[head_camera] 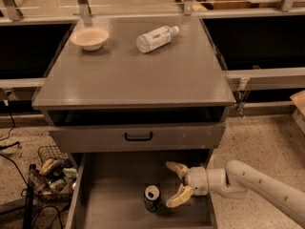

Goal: Pick pepsi can from middle drawer and place on counter

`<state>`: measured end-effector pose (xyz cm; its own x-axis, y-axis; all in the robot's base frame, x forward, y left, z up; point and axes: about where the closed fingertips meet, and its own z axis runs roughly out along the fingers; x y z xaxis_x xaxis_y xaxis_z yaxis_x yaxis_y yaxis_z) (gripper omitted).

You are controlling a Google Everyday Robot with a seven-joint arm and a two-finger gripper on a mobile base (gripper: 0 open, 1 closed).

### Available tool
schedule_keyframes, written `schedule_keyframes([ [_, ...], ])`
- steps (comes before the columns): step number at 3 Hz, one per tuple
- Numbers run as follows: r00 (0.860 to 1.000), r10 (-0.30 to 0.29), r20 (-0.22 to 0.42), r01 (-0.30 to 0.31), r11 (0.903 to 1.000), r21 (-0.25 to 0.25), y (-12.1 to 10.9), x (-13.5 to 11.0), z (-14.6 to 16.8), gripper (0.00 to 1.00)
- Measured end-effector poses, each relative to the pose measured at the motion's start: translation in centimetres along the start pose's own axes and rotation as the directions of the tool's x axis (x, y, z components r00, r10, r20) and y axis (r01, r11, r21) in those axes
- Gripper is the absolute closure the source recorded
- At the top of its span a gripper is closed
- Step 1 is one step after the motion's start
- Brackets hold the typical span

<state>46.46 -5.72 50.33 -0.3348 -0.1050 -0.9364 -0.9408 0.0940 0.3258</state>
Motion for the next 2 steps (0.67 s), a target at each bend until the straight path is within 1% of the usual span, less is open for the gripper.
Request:
schedule_keyframes([
  [1,0.998,-0.026,-0.056,0.029,0.9977,0.062,-0.3,0.6,0.3,0.0],
  [2,0.995,-0.024,-0.098,0.037,0.9897,0.138,-1.7,1.6,0.5,0.0],
])
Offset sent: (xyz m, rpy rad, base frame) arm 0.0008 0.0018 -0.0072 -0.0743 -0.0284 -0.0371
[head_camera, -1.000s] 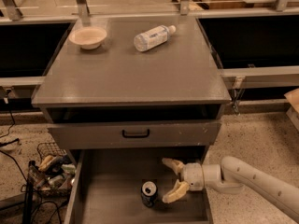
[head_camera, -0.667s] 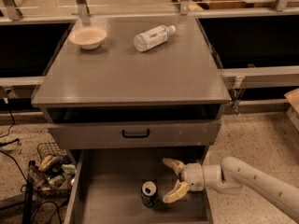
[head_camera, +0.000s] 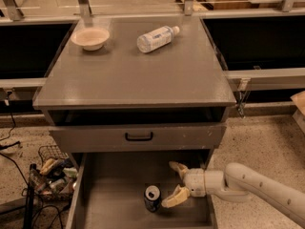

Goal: Pick pepsi can from middle drawer and place on counter

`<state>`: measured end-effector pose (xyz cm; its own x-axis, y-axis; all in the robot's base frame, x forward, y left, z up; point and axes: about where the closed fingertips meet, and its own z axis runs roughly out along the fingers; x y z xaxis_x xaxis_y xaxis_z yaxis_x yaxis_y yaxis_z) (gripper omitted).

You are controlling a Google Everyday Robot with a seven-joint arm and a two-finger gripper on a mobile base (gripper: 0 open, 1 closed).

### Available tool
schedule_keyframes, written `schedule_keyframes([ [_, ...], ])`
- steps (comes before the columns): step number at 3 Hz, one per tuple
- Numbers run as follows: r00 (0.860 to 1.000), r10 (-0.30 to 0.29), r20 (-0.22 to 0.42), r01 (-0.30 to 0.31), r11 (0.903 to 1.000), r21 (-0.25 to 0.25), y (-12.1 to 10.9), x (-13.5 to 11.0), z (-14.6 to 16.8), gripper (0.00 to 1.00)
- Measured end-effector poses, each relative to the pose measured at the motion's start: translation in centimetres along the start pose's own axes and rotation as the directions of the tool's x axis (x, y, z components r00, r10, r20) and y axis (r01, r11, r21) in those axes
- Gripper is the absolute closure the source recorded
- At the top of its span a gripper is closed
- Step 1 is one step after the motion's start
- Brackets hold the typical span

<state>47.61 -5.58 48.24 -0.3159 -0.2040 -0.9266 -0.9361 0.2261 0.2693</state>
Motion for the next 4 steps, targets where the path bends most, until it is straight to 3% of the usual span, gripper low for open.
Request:
schedule_keyframes([
  [4,0.998,0.01,0.061,-0.01,0.9999,-0.011,0.46,0.37,-0.03,0.0],
])
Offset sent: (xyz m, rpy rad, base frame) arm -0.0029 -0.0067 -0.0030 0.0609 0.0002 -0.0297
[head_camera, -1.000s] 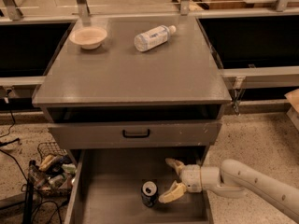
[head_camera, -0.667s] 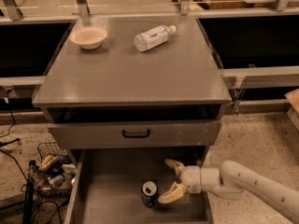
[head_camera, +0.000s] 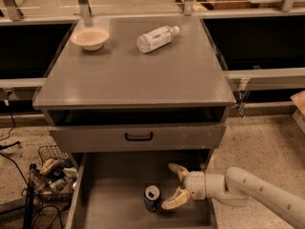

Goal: Pick pepsi can from middle drawer and place on counter

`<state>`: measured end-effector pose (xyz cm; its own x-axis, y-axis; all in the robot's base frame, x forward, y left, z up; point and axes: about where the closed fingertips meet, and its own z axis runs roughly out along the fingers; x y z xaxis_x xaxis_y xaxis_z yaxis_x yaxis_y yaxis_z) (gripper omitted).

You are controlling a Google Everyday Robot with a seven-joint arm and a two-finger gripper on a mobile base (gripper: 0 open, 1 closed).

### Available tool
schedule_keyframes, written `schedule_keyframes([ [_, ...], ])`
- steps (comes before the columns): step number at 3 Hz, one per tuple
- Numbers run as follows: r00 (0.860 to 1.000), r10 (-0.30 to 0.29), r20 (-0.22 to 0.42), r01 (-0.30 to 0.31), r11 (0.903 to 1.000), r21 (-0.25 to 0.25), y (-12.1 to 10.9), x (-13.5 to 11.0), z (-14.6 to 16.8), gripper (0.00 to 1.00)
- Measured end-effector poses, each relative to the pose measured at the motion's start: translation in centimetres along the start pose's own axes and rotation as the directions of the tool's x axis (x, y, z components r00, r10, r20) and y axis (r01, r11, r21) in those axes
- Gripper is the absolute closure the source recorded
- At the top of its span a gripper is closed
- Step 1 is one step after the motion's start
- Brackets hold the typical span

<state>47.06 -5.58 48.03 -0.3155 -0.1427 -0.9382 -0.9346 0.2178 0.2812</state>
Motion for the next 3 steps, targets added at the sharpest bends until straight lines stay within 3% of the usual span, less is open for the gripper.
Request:
schedule_keyframes([
  [1,0.999,-0.036,-0.029,0.038,0.9982,0.047,0.06,0.13,0.43,0.0],
  [2,0.998,-0.033,-0.051,0.037,0.9952,0.091,-0.92,0.76,0.7,0.0],
  [3,0.998,-0.033,-0.051,0.037,0.9952,0.091,-0.92,0.76,0.71,0.0],
])
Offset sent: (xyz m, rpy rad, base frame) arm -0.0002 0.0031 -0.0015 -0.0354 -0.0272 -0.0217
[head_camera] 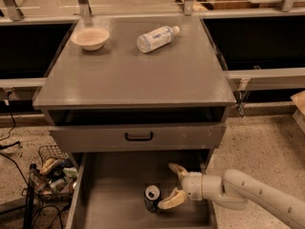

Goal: Pick pepsi can from middle drawer and place on counter

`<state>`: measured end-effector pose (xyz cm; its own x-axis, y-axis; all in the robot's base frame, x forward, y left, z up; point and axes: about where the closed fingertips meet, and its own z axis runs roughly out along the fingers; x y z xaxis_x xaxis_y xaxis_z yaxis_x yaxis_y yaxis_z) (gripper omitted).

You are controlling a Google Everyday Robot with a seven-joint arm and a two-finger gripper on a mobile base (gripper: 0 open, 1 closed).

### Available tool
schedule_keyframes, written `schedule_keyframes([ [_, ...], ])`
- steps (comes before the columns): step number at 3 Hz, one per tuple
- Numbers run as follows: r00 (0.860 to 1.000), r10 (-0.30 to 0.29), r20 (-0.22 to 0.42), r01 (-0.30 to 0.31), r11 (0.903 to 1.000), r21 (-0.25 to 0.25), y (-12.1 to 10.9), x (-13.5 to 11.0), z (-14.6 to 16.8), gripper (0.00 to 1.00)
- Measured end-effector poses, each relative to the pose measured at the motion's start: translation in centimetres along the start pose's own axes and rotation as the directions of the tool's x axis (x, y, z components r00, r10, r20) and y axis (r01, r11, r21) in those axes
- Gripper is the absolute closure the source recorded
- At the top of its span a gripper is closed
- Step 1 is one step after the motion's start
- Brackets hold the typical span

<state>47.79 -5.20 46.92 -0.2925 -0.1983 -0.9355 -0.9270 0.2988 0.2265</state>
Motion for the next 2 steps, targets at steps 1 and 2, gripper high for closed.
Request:
schedule_keyframes([
  [1,1.0,-0.017,0.004,0.017,0.9997,-0.016,0.79,-0.16,0.75,0.0],
  [2,1.0,-0.021,0.015,0.021,0.9993,-0.032,1.56,-0.18,1.34,0.0],
])
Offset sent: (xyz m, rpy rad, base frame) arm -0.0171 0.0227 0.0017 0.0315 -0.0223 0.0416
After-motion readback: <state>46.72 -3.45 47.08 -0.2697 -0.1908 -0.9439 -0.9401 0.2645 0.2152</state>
